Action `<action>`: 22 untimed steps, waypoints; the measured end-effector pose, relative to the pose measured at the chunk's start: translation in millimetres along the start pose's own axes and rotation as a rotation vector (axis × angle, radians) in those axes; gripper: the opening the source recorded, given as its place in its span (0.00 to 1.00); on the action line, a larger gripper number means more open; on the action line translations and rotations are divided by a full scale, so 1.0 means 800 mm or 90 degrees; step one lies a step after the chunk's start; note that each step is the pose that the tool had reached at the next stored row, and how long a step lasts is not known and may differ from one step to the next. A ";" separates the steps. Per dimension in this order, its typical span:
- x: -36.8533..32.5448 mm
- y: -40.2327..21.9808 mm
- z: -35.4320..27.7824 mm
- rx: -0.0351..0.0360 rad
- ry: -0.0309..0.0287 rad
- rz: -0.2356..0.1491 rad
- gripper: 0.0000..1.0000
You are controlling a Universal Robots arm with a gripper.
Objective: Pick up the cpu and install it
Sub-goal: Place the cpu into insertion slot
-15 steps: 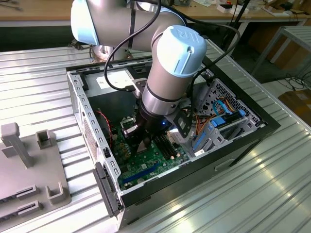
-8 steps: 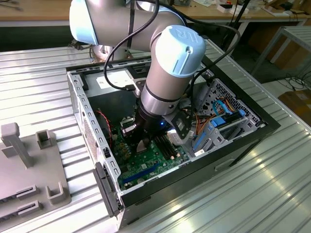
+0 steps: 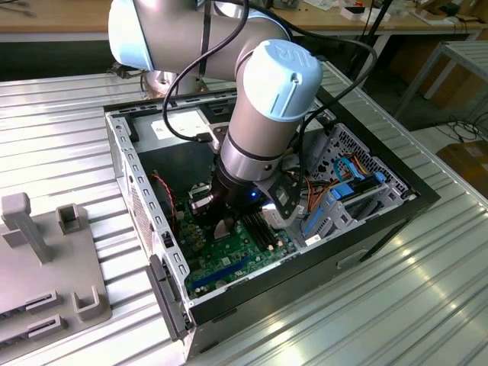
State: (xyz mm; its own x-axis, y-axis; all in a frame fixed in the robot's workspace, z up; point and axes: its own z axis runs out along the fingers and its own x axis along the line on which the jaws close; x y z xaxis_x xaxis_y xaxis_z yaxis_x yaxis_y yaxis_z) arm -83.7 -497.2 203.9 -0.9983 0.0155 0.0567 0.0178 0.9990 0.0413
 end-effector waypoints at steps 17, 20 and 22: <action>0.0002 -0.0003 -0.0077 0.0000 0.0001 -0.002 0.45; 0.0003 0.0095 -0.0075 -0.0003 -0.0001 0.002 0.45; 0.0003 0.0091 -0.0075 -0.0005 -0.0001 0.003 0.45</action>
State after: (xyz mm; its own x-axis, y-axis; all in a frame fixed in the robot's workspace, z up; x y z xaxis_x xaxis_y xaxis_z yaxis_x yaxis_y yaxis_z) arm -83.5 -490.1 210.2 -0.9982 0.0204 0.0567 0.0228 0.9989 0.0417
